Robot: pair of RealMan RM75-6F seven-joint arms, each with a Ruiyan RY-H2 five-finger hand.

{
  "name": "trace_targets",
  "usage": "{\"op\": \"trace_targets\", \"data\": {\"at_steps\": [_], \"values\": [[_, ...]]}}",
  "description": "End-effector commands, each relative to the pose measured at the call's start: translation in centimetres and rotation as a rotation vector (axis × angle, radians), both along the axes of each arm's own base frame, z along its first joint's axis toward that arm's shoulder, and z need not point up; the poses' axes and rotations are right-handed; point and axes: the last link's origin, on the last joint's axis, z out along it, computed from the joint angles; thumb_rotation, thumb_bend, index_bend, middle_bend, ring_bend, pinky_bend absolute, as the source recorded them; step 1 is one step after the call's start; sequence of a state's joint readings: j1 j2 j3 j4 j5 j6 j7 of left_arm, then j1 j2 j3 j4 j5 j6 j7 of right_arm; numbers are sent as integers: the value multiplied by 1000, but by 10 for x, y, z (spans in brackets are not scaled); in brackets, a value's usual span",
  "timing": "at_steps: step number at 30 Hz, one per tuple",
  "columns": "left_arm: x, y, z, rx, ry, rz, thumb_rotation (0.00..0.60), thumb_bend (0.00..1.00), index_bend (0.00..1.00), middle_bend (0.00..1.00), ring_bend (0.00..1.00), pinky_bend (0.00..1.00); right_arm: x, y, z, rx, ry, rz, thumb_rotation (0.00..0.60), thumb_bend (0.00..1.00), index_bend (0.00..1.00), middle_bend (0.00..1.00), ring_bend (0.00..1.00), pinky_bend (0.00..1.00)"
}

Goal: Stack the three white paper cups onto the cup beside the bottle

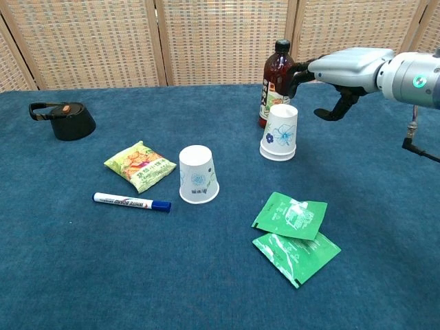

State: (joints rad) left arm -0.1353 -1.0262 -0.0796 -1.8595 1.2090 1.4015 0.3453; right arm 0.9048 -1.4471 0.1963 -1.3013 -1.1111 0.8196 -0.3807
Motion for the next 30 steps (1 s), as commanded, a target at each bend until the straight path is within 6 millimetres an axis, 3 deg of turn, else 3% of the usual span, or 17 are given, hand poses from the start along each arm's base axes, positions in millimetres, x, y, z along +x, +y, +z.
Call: {"op": "trace_targets", "data": {"at_steps": [1, 5, 8, 10, 16, 22, 30], "values": [[0, 0, 0, 1, -1, 2, 600, 0, 0, 0, 0, 0, 8, -4, 3, -26, -16, 1, 600, 640, 259, 0, 0, 0], [-1, -1, 2, 9, -4, 5, 600, 0, 0, 0, 0, 0, 10, 6, 18, -48, -35, 28, 600, 584, 212, 0, 0, 0], [-1, -1, 2, 7, -4, 3, 600, 0, 0, 0, 0, 0, 6, 17, 32, -62, -42, 47, 600, 155, 21, 0, 0, 0], [0, -1, 1, 5, -3, 0, 600, 0, 0, 0, 0, 0, -2, 26, 43, -70, -60, 50, 600, 9, 0, 0, 0, 0], [6, 7, -5, -14, 9, -80, 600, 0, 0, 0, 0, 0, -49, 55, 78, -98, -146, -14, 600, 0, 0, 0, 0, 0], [18, 33, -24, -85, 14, -197, 600, 0, 0, 0, 0, 0, -101, 98, 101, -142, -140, -75, 600, 0, 0, 0, 0, 0], [59, 82, -62, -207, 43, -413, 600, 0, 0, 0, 0, 0, -125, 155, 107, -235, -177, -122, 600, 0, 0, 0, 0, 0]]}}
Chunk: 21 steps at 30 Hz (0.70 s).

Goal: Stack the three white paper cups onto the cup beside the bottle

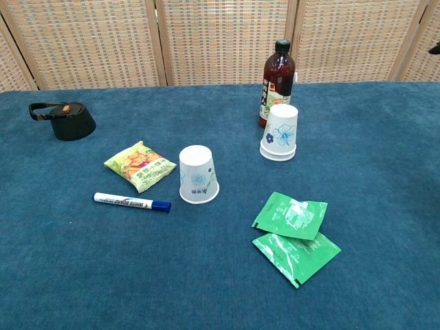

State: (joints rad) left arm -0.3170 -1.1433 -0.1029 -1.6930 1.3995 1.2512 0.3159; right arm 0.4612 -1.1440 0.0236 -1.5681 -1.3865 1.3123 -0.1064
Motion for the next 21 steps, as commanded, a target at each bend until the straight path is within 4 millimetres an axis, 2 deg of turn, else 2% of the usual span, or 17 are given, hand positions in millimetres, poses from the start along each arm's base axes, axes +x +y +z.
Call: {"op": "trace_targets", "data": {"at_steps": [1, 6, 7, 8, 12, 14, 21], "values": [[27, 28, -22, -71, 11, -121, 600, 0, 0, 0, 0, 0, -8, 34, 1, -47, 2, -12, 600, 0, 0, 0, 0, 0], [64, 58, -47, -175, 1, -249, 600, 0, 22, 0, 12, 30, -13, 64, -1, -89, -16, -20, 600, 0, 0, 0, 0, 0], [86, 71, -64, -239, -1, -305, 600, 0, 45, 0, 23, 54, -16, 72, -2, -84, -32, -24, 600, 0, 0, 0, 0, 0], [92, 79, -70, -262, -1, -312, 600, 0, 75, 0, 39, 75, -17, 75, -2, -87, -33, -18, 600, 0, 0, 0, 0, 0], [112, 92, -89, -343, -30, -324, 600, 0, 147, 12, 83, 121, -19, 77, 0, -92, -19, -12, 600, 0, 0, 0, 0, 0], [129, 102, -107, -394, -29, -340, 600, 0, 174, 32, 102, 141, -19, 77, 2, -98, -29, -15, 600, 0, 0, 0, 0, 0], [150, 116, -132, -413, 8, -375, 600, 0, 193, 53, 118, 159, -21, 74, 5, -104, -33, -23, 600, 0, 0, 0, 0, 0]]}}
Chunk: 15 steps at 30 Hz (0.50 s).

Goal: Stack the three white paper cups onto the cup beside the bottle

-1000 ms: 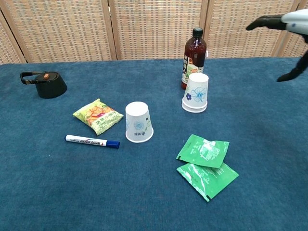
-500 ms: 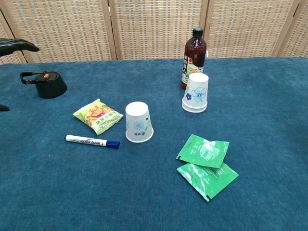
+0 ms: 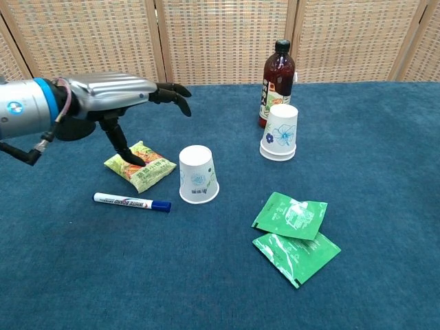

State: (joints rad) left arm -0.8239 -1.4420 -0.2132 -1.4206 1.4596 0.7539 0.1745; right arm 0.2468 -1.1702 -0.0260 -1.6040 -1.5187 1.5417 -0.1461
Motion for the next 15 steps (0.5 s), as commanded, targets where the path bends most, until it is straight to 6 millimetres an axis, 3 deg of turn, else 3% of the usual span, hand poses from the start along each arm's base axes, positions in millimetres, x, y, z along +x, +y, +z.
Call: {"op": "trace_targets", "data": {"at_steps": [1, 3, 9, 15], "values": [[15, 8, -15, -11, 12, -18, 600, 0, 195, 55, 120, 167, -1, -1, 1, -5, -3, -4, 600, 0, 0, 0, 0, 0], [28, 15, -29, -23, 23, -28, 600, 0, 198, 61, 126, 177, -2, -2, 4, -16, -6, -10, 600, 0, 0, 0, 0, 0], [40, 19, -45, -54, 45, -37, 600, 0, 262, 124, 189, 260, -4, -3, 6, -27, -11, -20, 600, 0, 0, 0, 0, 0], [47, 21, -51, -49, 56, -57, 600, 0, 407, 243, 296, 346, -5, -3, 8, -35, -16, -22, 600, 0, 0, 0, 0, 0]]}}
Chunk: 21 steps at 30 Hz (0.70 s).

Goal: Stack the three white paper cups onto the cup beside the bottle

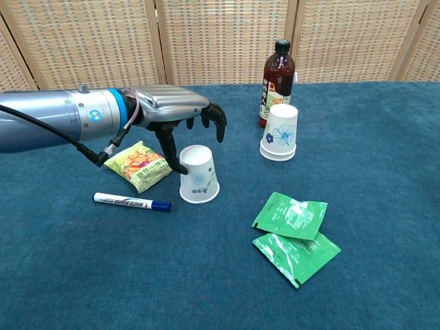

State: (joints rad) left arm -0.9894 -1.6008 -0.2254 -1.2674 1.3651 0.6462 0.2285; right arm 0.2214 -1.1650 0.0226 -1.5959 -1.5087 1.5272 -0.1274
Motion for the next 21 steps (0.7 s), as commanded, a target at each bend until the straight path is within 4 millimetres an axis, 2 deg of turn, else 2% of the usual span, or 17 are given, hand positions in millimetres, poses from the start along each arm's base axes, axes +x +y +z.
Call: {"op": "trace_targets", "data": {"at_steps": [1, 5, 10, 17, 21], "values": [[3, 1, -2, 12, -2, -11, 600, 0, 454, 281, 328, 363, 0, 0, 0, -2, -2, -1, 600, 0, 0, 0, 0, 0], [7, 3, -2, 28, -10, -20, 600, 10, 538, 355, 389, 399, 0, 0, 1, -5, -6, -3, 600, 0, 0, 0, 0, 0], [23, 7, 7, 50, -27, -48, 600, 17, 549, 365, 397, 405, 0, 0, 2, -8, -13, -5, 600, 0, 0, 0, 0, 0], [79, 29, 30, 123, -98, -73, 600, 14, 547, 365, 397, 404, -1, 0, 4, -13, -24, -13, 600, 0, 0, 0, 0, 0], [108, 42, 32, 149, -135, -52, 600, 14, 547, 365, 397, 404, -2, -1, 7, -17, -31, -20, 600, 0, 0, 0, 0, 0]]}}
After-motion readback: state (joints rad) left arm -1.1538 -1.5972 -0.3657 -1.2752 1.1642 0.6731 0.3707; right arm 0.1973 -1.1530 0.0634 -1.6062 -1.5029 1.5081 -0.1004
